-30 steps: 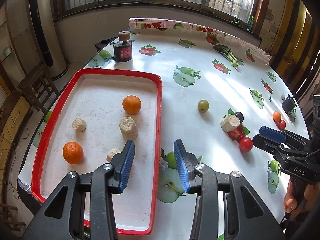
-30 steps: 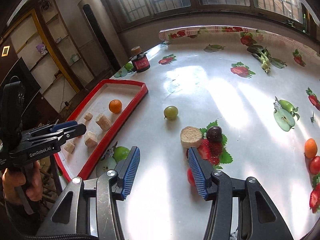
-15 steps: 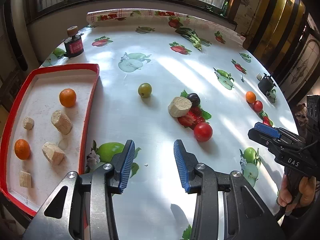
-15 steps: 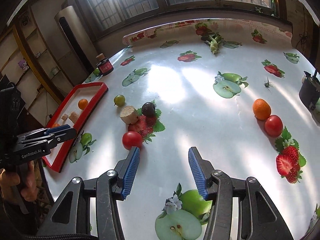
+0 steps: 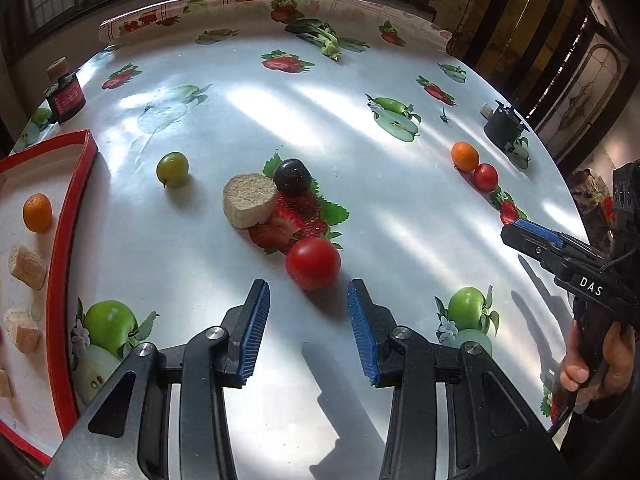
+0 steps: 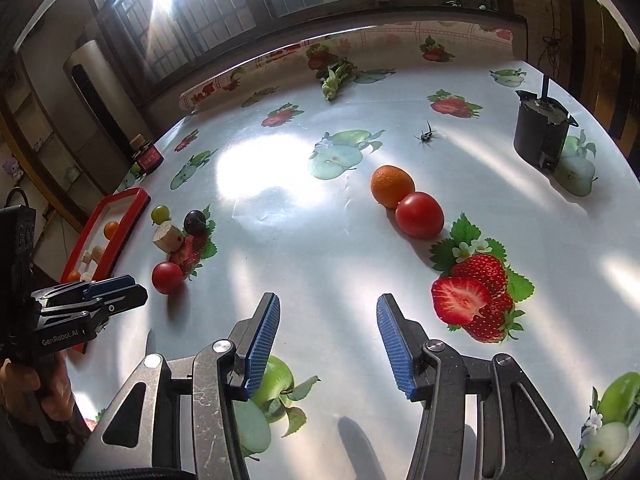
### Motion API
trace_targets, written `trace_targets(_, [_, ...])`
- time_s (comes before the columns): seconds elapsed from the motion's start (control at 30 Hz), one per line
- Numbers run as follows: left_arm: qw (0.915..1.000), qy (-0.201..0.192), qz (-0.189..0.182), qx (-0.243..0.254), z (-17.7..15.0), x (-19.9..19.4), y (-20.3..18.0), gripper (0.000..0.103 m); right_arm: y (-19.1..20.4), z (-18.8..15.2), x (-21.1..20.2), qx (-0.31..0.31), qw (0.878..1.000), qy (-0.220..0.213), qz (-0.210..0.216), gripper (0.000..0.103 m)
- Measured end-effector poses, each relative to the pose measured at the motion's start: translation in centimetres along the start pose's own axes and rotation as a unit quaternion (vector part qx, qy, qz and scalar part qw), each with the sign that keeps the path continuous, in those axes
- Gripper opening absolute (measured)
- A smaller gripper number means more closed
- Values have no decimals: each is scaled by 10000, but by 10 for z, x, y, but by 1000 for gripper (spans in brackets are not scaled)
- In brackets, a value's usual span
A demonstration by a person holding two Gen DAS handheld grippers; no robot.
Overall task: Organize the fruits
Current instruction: 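Move both open tools back over the table toward the red tomatoes, then close the left tool on a red tomato while the right tool grips another red tomato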
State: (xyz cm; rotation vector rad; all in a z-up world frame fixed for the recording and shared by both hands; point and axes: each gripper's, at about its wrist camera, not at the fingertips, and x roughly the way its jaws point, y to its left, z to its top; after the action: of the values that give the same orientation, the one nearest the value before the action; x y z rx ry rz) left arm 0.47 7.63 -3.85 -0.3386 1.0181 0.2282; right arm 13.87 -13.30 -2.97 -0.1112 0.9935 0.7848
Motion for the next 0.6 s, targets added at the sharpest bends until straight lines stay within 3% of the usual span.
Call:
trace_targets(0.13, [9999, 120, -14, 39, 3, 13, -6, 38, -22, 4, 0, 166, 9996, -76, -221, 58])
trace_targets(0.4, [9999, 88, 14, 51, 12, 27, -4, 38, -43, 24, 22, 247, 9988, -89, -406, 58])
trace_targets(0.6, [9997, -7, 115, 211, 14, 30, -7, 35, -42, 41, 44, 46, 9983, -106, -577, 52])
